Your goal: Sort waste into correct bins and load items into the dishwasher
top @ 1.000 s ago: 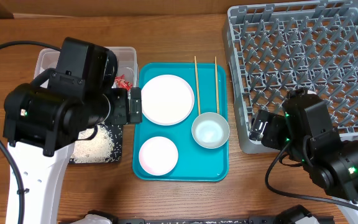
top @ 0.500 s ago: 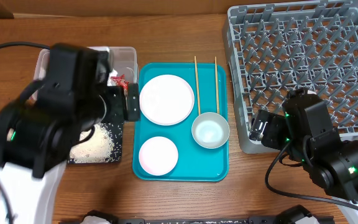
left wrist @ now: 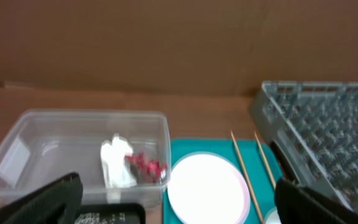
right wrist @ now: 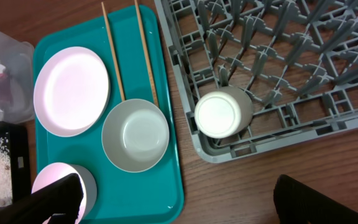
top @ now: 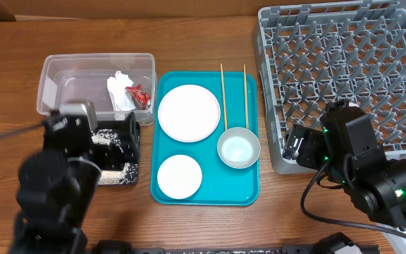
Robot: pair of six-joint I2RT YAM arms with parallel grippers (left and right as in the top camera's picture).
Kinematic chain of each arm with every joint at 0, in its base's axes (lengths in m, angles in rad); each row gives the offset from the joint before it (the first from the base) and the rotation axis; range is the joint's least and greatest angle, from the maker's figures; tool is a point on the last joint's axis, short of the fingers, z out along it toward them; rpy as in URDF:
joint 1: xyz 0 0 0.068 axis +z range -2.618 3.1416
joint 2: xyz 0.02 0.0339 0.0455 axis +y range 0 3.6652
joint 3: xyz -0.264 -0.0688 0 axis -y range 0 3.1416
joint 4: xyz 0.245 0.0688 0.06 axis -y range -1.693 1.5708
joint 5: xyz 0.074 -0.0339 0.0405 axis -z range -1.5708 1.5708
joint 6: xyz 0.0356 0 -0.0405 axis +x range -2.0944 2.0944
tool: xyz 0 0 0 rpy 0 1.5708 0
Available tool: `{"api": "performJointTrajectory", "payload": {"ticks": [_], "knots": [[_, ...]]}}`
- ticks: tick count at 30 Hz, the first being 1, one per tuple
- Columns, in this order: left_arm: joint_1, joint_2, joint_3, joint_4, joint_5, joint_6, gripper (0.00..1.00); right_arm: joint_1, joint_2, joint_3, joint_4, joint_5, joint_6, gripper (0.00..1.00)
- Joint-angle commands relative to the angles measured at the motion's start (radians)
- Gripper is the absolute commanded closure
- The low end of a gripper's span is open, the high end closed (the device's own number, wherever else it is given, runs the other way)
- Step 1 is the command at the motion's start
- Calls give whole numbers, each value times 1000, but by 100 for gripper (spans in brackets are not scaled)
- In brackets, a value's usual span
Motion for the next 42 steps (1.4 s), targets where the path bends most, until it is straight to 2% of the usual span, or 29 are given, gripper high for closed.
{"api": "performJointTrajectory", "payload": {"ticks": [1, 8, 18, 23, 28, 35, 42], "knots": [[27, -114, -162, 106, 79, 93, 0, -3, -4, 12, 3, 15, 3, 0], [37, -330, -466, 337, 123, 116, 0, -3, -4, 12, 2, 15, 3, 0], [62, -576, -780, 488, 123, 116, 0, -3, -4, 12, 2, 15, 3, 0], [62, -661, -897, 578, 122, 116, 0, -3, -4, 12, 2, 15, 3, 0], [62, -660, -1019, 707, 154, 112, 0, -3, -4, 12, 2, 15, 3, 0], [62, -659, -1032, 605, 150, 113, 0, -3, -4, 12, 3, 15, 3, 0], [62, -657, -1032, 608, 148, 113, 0, -3, -4, 12, 2, 15, 3, 0]]}}
